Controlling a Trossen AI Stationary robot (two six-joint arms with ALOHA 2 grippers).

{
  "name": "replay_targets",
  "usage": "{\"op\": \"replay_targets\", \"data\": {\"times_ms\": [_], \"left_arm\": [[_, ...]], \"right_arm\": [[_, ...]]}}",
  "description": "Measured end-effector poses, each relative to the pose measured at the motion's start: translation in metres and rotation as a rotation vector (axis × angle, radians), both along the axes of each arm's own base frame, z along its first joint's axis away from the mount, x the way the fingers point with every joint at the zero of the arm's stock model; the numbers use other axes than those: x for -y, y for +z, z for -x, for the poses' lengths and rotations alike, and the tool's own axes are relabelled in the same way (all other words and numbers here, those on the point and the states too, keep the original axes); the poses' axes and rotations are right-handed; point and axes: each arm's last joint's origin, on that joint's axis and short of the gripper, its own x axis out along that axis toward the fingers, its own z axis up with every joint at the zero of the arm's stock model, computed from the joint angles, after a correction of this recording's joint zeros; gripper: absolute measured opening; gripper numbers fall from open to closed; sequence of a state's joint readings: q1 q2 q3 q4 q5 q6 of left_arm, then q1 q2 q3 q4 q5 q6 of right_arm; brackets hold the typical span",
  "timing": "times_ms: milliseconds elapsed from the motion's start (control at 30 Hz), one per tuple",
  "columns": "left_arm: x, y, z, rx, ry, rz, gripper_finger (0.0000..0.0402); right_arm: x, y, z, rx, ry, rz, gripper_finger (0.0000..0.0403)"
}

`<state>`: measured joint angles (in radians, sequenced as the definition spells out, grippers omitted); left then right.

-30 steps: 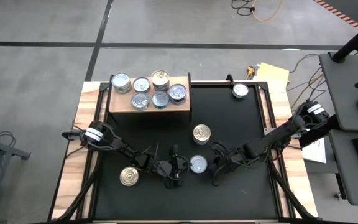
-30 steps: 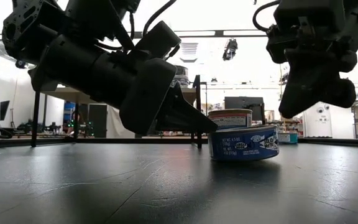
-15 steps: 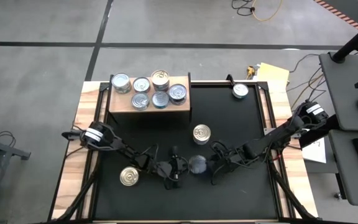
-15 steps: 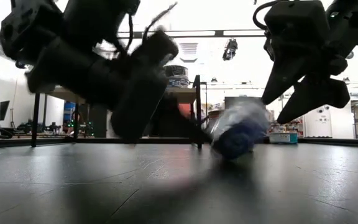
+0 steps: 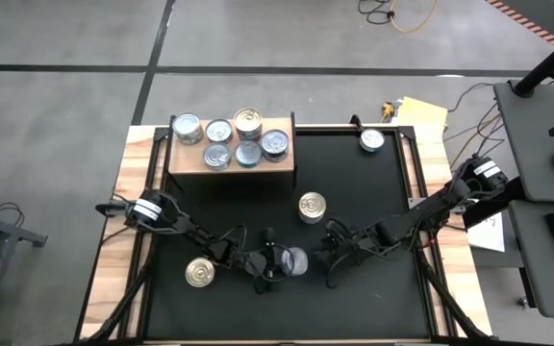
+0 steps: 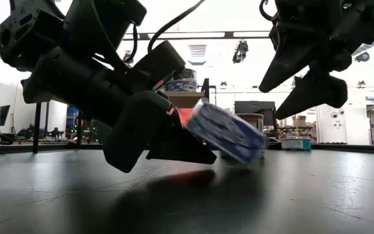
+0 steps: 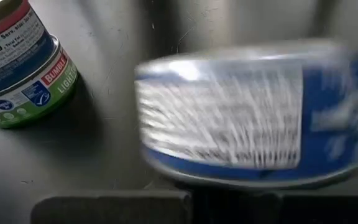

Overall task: Stack canned seafood by type on shelf
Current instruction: Stack the blue tuna can on top of the blue tuna can on the shelf

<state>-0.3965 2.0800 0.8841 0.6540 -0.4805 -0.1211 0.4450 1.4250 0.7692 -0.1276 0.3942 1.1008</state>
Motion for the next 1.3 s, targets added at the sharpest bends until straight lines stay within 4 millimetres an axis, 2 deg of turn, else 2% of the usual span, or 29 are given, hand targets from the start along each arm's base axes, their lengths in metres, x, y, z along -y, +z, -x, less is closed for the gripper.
{"op": "replay_targets", "data": {"times_ms": [233, 633, 800, 1033, 1200, 1300], "left_arm": [[0.000, 0.002, -0.001, 0.012, 0.005, 0.003, 0.0000], [0.000, 0.003, -0.001, 0.020, 0.010, 0.012, 0.0000], [0.000, 0.003, -0.001, 0.020, 0.010, 0.012, 0.0000], [0.000, 0.004, -0.002, 0.021, 0.011, 0.015, 0.0000], [0.000, 0.004, -0.002, 0.021, 0.011, 0.015, 0.0000], [0.000, 0.004, -0.002, 0.021, 0.011, 0.015, 0.0000]], "right_arm": [[-0.013, 0.006, -0.001, 0.051, 0.136, 0.072, 0.0281], [-0.021, 0.003, 0.006, 0.018, 0.152, 0.060, 0.0223], [-0.027, -0.008, 0.004, -0.003, 0.166, 0.069, 0.0175], [-0.030, -0.028, -0.001, -0.067, 0.182, 0.080, 0.0087], [-0.030, -0.032, 0.000, -0.097, 0.179, 0.091, 0.0032], [-0.029, -0.034, 0.004, -0.133, 0.160, 0.102, 0.0013]]}}
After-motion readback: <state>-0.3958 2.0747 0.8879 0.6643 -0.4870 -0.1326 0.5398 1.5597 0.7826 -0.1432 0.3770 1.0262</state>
